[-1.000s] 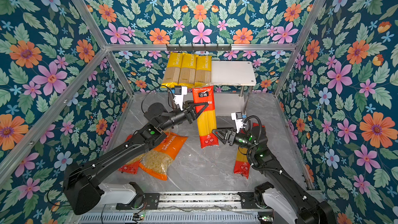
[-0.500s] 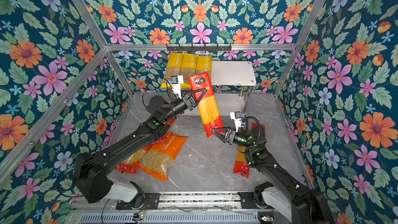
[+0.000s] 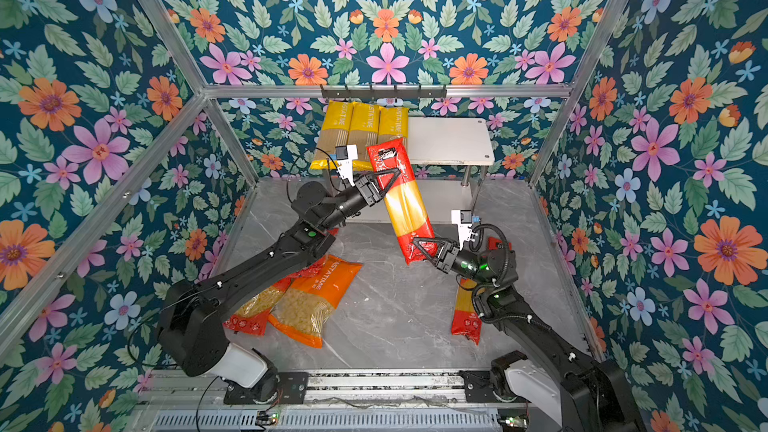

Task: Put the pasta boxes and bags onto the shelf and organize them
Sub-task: 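Stand the red pack on the upper shelf with the right gripper while the left withdraws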

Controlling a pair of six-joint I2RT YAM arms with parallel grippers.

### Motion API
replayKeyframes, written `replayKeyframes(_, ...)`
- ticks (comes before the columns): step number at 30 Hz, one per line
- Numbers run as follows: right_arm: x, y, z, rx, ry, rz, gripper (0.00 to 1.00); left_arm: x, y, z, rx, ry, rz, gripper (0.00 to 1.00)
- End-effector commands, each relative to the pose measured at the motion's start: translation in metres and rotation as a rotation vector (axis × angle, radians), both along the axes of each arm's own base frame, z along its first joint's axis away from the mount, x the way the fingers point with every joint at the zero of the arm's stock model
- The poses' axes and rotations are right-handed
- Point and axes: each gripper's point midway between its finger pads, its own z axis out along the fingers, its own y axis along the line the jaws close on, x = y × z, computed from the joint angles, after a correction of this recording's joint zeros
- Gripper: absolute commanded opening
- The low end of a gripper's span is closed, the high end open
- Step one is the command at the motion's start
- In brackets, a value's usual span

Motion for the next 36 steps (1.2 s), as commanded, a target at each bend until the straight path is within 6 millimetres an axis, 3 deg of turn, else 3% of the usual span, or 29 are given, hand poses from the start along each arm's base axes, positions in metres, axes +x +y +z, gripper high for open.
replayKeyframes(1,0.006,-0.007,0.019,0.026,-0.031,-0.069,0.16,-0.004,0.007,0.036,-0.100,-0.091,0.003,0.26)
replayKeyframes(7,0.019,-0.020,0.047,0.010,-0.048,-0.164,0.00,0.004,0.003,0.032,-0.064,-0.079,0.028,0.48)
replayKeyframes(12,0.031,-0.026,0.069,0.022,-0.048,-0.208,0.00,0.006,0.009,0.020,-0.011,-0.053,0.075,0.61)
replayKeyframes(17,0.044,-0.029,0.083,0.051,-0.040,-0.237,0.00,0.007,0.012,0.007,0.025,-0.032,0.098,0.66)
replayKeyframes(22,0.060,-0.049,0.106,0.078,-0.020,-0.297,0.00,0.007,0.018,-0.006,0.052,-0.012,0.130,0.68)
replayKeyframes(25,0.073,-0.058,0.110,0.060,0.026,-0.335,0.00,0.005,0.022,-0.016,0.066,0.005,0.146,0.68)
replayKeyframes(30,0.102,-0.068,0.115,0.030,0.167,-0.380,0.00,-0.005,0.043,-0.050,0.128,0.049,0.213,0.67)
replayKeyframes(36,0.139,-0.062,0.122,0.068,0.350,-0.355,0.00,-0.023,0.076,-0.118,0.221,0.156,0.321,0.66)
